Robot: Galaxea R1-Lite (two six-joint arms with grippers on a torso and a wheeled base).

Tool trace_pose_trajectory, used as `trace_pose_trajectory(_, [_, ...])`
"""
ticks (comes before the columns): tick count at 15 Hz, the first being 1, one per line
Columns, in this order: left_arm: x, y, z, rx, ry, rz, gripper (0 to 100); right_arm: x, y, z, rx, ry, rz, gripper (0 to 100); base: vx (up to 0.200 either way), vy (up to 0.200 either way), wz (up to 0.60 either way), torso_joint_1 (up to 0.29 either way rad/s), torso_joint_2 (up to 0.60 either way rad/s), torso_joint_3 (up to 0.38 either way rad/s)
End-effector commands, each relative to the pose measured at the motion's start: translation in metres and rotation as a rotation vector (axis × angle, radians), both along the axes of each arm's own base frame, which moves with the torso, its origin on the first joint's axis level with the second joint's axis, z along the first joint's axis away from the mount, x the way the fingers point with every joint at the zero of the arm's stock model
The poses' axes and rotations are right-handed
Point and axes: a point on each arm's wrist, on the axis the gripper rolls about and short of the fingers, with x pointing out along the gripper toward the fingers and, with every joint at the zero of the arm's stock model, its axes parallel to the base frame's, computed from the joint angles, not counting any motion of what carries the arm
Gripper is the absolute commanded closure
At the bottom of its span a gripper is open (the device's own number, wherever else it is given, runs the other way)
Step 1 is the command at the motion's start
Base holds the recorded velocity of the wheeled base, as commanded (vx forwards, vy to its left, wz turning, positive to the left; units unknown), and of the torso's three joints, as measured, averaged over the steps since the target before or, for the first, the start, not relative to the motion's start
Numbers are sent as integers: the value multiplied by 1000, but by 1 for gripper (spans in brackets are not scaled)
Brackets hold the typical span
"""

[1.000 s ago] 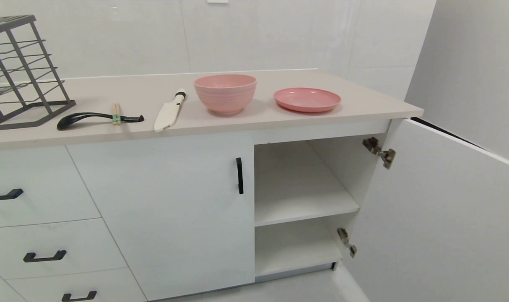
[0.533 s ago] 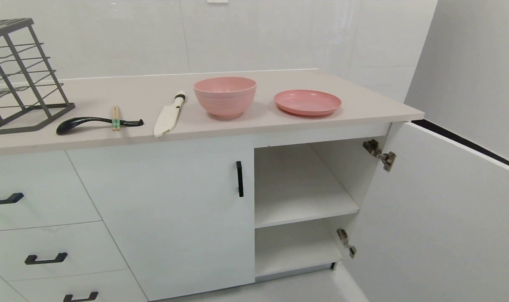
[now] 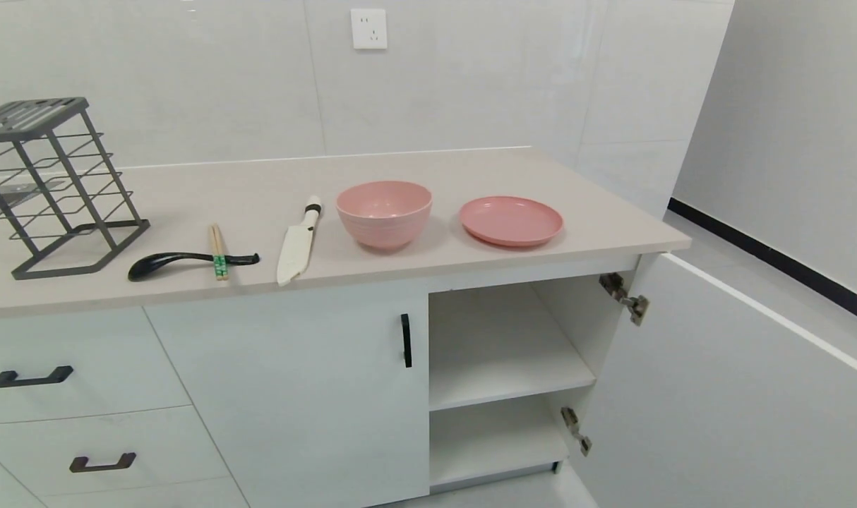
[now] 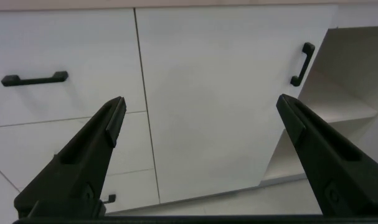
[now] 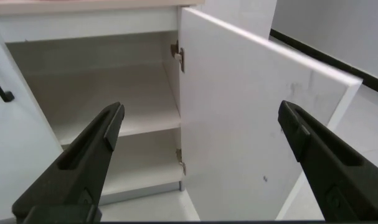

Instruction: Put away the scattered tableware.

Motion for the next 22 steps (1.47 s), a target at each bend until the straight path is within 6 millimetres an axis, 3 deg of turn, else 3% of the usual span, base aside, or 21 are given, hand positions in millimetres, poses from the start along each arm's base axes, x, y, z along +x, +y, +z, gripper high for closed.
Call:
trace_pose_trajectory(1, [0,0,0,0,2,0,0,0,0,0,0,1,0,0,0,0,0,134,-466,-325])
trace_pose_trajectory(4, [0,0,0,1,3,0,0,0,0,0,1,2,0,0,0,0,0,157,-468,-320])
trace_pose_trajectory(7, [0,0,0,7,3,0,0,0,0,0,1,2,2,0,200,0,0,142,-401,-251])
trace_pose_trajectory(14, [0,0,0,0,2,12,0,0,0,0,0,3,0,0,0,0,0,20,-47,-34])
trace_pose_trajectory(22, [0,0,0,-9,2,14,0,0,0,0,1,2,-2,0,0,0,0,139,-348,-207])
